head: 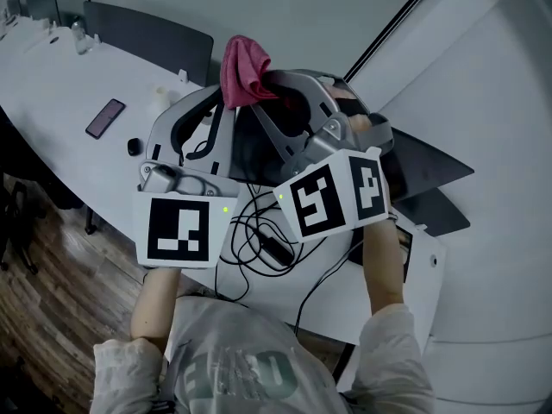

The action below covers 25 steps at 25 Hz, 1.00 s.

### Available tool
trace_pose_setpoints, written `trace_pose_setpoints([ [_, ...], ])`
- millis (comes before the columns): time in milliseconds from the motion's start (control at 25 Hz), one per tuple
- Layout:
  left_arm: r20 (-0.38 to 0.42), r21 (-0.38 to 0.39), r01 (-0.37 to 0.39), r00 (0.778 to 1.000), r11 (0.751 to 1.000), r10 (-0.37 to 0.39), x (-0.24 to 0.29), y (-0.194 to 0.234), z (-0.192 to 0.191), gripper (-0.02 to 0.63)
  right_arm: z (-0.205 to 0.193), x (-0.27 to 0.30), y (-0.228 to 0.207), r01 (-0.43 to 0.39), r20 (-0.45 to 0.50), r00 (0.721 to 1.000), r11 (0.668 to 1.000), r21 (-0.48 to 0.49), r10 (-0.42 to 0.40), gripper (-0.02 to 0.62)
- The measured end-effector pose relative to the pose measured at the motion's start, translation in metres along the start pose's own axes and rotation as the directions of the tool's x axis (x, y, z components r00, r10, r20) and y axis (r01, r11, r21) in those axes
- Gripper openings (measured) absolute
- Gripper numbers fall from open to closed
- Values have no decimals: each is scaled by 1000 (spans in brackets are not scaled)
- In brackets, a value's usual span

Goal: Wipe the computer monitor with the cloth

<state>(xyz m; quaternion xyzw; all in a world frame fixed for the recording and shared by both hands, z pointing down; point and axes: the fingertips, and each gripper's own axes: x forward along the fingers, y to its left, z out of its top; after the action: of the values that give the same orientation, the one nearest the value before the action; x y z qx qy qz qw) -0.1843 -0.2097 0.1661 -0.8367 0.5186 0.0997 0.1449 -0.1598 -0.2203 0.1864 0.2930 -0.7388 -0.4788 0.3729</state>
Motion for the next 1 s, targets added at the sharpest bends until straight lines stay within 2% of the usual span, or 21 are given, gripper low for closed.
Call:
trace_pose_setpoints([
  [280,-1,-14,34,999,999,-34,11,-25,-2,14,-23,-18,0,-24,-32,999,1000,8,24,51],
  [600,-9,-51,134,991,990,-134,36,-93,-8,14,-86,-66,-2,-20,-133,991,999,34,24,51],
  [760,-8,-80,197,980,977,-199,50,-148,-9,14,-132,-107,-4,9,-181,983,997,77,6,51],
  [1000,4,-76,260,965,963,-260,72,-242,1,14,-212,-178,-9,42,-251,968,995,91,-18,51],
])
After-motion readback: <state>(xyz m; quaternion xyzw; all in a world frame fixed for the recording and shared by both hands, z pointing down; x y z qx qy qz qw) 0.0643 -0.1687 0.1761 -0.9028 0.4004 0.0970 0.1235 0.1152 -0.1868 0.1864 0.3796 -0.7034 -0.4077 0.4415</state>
